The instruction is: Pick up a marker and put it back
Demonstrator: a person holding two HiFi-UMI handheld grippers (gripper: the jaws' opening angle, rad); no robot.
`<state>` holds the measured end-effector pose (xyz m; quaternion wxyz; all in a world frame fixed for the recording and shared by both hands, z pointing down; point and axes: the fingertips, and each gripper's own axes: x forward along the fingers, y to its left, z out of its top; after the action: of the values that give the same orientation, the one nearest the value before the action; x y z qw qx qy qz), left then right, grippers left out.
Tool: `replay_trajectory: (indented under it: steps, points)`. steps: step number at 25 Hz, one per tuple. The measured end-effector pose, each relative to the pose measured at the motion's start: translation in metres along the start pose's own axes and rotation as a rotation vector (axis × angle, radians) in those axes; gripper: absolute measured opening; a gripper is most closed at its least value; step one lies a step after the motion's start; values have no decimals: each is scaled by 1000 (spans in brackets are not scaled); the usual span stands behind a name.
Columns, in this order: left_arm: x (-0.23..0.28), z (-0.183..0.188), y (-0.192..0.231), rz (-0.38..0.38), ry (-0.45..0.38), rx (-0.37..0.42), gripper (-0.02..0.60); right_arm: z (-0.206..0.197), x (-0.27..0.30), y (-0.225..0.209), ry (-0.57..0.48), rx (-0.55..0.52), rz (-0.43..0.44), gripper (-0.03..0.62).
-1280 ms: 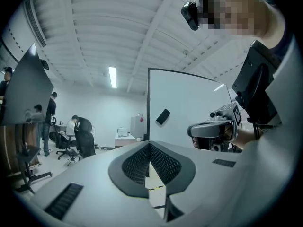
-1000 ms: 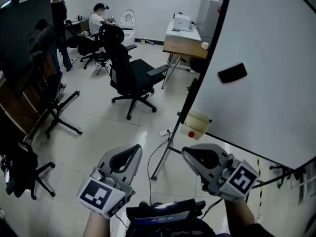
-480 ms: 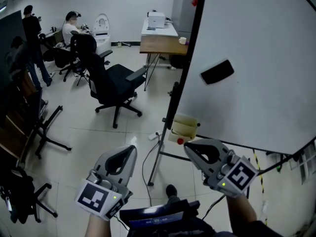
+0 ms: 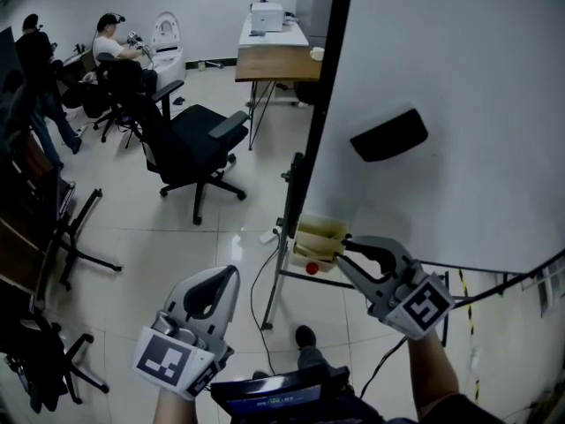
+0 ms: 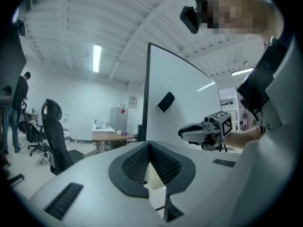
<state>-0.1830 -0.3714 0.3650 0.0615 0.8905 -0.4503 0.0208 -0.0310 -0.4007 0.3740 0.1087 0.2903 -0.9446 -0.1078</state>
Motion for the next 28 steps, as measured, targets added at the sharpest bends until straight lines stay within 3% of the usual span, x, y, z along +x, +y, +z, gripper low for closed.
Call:
replay_trajectory:
  steps: [3, 8, 14, 21, 26, 28]
  points:
    - [16, -9, 1, -10, 27, -6, -3, -27, 3, -13, 40, 7, -5, 161]
    - [31, -19, 0, -16, 65, -14, -3, -65, 6, -38, 71, 56, -30, 207]
    - [45, -33, -1, -10, 103, -27, -3, -109, 12, -51, 121, 76, -48, 208]
    - [58, -48, -2, -4, 143, -35, -3, -133, 22, -59, 98, 103, -49, 207]
    - [64, -58, -1, 7, 165, -42, -3, -145, 26, -59, 91, 98, -34, 165]
    - [65, -59, 0, 12, 169, -38, -3, -148, 27, -58, 93, 82, -33, 113]
